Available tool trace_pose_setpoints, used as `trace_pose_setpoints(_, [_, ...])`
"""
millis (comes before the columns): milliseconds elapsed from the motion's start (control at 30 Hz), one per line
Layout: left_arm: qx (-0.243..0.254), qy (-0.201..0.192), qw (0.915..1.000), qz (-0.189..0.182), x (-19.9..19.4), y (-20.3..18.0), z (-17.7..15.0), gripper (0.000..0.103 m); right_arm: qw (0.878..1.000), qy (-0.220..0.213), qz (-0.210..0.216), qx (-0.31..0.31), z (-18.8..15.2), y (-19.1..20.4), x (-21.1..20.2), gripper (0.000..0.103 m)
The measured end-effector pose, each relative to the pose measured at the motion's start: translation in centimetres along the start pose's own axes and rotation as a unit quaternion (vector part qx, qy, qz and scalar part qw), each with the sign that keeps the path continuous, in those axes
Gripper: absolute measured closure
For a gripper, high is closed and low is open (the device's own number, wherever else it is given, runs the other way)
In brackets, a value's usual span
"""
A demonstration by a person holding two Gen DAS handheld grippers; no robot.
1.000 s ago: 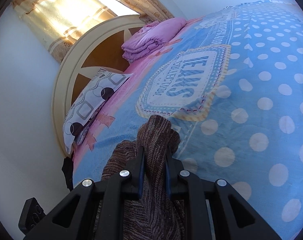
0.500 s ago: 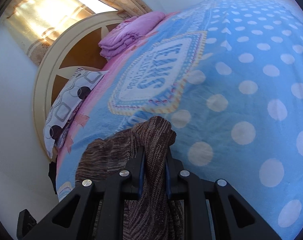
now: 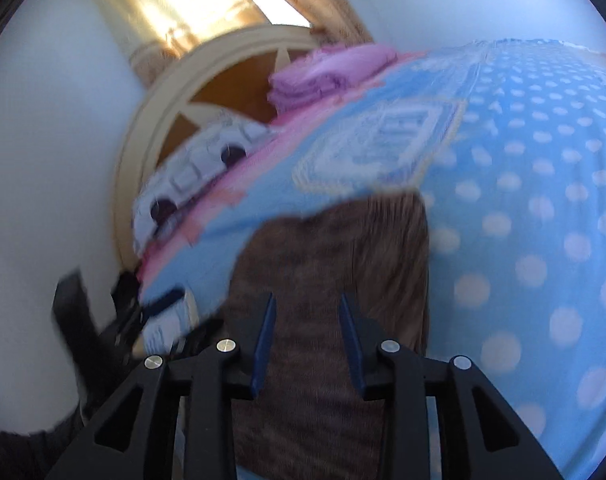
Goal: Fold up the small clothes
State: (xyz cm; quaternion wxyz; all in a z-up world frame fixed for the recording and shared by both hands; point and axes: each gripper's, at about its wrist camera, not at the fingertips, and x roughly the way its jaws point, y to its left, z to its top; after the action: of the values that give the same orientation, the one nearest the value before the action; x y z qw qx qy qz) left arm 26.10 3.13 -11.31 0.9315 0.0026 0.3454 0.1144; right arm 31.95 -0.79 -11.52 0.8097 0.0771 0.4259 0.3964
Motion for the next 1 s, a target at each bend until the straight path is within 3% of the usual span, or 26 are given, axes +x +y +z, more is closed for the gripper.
trace_pose_setpoints(67, [-0.037,0.002,0.999,-0.026,0.3,1.4,-0.6,0.016,1.0,0.012,-0.018,0.016,-1.8,-1.2,0.9,0.07])
trace_pose_setpoints(100, [-0.032,0.004,0.9991,-0.027,0.5,1.5,-0.5,0.016,1.0,-0.009,-0.005,0.023,-2.6,-1.8,0.7,0.07])
trace_pose_setpoints(200, [-0.029,0.003,0.9995,-0.014,0.5,1.5,-0.4,0.012,0.999,-0.022,0.003,0.043,-3.1,-2.2,0.0,0.07])
trace_pose_setpoints(267, [-0.031,0.0,0.9995,-0.01,-0.2,1.4,-0.4,0.013,0.998,-0.028,-0.021,0.051,-3.3,-1.4,-1.3,0.069])
trace_pose_setpoints(300, [-0.032,-0.003,0.9994,-0.01,-1.2,1.2,-0.8,0.013,0.998,-0.036,-0.036,0.047,-3.6,-0.7,-2.2,0.067])
trace_pose_setpoints(367, [-0.037,-0.007,0.9991,-0.019,-3.1,1.2,-1.0,0.011,0.995,-0.065,-0.068,0.024,-4.5,1.2,-4.8,0.048])
trace_pose_setpoints(500, [-0.027,-0.041,0.9983,-0.032,-6.9,1.1,-0.9,0.008,0.98,-0.134,-0.145,-0.03,-6.0,5.4,-9.3,0.045])
trace_pose_setpoints(567, [-0.031,-0.067,0.9965,-0.039,-8.9,1.1,0.0,0.002,0.972,-0.162,-0.164,-0.043,-5.9,6.7,-11.1,0.045])
trace_pose_setpoints(667, [-0.033,-0.097,0.9931,-0.057,-11.3,0.9,1.0,0.002,0.96,-0.202,-0.187,-0.06,-6.2,8.6,-13.7,0.041])
trace_pose_setpoints(767, [-0.025,-0.117,0.991,-0.061,-12.8,0.5,1.3,0.002,0.95,-0.234,-0.196,-0.07,-6.6,9.8,-15.6,0.033])
trace_pose_setpoints(1000, [-0.026,-0.123,0.9899,-0.066,-13.5,0.3,1.5,0.002,0.946,-0.249,-0.191,-0.083,-7.0,11.3,-17.0,0.033])
